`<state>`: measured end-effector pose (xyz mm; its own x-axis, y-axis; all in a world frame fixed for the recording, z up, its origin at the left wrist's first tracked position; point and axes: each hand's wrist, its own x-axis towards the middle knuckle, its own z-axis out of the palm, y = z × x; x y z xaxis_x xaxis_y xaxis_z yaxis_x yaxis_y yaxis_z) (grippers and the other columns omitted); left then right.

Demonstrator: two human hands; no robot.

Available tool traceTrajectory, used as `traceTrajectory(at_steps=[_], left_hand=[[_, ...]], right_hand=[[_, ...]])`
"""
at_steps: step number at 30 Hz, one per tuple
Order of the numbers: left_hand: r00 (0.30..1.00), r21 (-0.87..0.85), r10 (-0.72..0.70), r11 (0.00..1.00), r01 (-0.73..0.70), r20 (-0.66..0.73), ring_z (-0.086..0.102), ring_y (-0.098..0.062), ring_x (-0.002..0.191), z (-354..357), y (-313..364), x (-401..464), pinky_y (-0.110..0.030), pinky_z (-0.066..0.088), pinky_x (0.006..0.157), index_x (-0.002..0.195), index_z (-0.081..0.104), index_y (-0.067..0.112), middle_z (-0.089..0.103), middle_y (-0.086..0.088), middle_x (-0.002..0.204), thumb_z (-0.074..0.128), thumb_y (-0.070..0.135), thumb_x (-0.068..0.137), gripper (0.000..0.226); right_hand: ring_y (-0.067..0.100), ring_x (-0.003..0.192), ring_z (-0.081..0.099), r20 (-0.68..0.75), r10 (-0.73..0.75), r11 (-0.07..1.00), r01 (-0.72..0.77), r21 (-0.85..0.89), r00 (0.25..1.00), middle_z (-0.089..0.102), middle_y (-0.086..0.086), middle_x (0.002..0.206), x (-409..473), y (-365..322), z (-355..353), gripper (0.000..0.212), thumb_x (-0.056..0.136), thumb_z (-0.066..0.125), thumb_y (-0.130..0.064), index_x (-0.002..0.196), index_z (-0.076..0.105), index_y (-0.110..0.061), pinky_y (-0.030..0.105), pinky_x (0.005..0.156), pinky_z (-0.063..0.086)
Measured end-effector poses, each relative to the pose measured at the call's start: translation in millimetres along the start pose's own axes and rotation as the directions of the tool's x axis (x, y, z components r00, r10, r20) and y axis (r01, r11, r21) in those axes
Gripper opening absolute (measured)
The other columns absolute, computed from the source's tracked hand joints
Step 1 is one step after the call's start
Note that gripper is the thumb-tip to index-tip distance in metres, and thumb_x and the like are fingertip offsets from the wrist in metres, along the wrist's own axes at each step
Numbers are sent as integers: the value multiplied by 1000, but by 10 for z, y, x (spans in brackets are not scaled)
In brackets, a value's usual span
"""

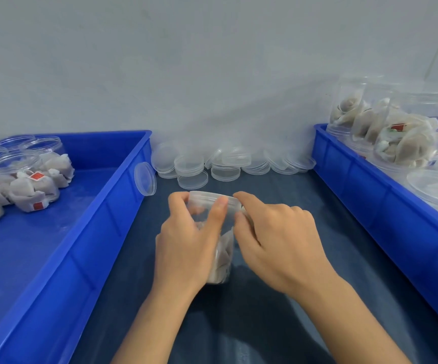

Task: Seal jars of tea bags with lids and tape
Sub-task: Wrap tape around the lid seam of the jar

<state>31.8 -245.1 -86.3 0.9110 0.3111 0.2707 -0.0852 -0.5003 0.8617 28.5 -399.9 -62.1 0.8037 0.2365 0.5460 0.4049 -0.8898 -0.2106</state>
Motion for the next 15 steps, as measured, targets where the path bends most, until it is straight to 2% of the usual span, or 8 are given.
traceTrajectory(at_steps=[2, 5, 8, 15], left_hand=[[1000, -95, -22, 995, 24, 22, 64, 7, 91, -11, -26, 31, -31, 52, 82, 108, 51, 42, 66, 33, 100, 51, 91, 71, 62], [998, -218, -46, 974, 56, 52, 69, 3, 96, -37, -60, 73, -37, 56, 91, 108, 57, 40, 70, 31, 104, 59, 86, 67, 61], [996, -293, -46, 954, 65, 70, 71, 2, 99, -51, -99, 108, -33, 55, 89, 109, 61, 38, 74, 22, 105, 63, 84, 66, 62], [989, -368, -11, 928, 64, 144, 74, -3, 102, -74, -134, 126, -28, 52, 86, 114, 64, 30, 77, 15, 107, 69, 79, 70, 66]], right_hand=[[30, 59, 51, 44, -2, 998, 0, 62, 999, 46, -7, 56, 6, 74, -28, 51, 97, 20, -43, 125, 61, -29, 38, 58, 42], [27, 58, 48, 91, -33, 996, 25, 90, 995, 43, -8, 55, 31, 162, -79, 50, 100, 25, -44, 140, 55, -38, 39, 60, 40], [25, 57, 49, 100, -59, 993, 49, 106, 993, 50, -7, 58, 42, 204, -114, 55, 100, 20, -53, 140, 55, -40, 40, 60, 44], [28, 54, 50, 64, -14, 993, 7, 114, 998, 47, -3, 54, 39, 308, -92, 53, 102, 16, -49, 124, 62, -35, 43, 57, 43]])
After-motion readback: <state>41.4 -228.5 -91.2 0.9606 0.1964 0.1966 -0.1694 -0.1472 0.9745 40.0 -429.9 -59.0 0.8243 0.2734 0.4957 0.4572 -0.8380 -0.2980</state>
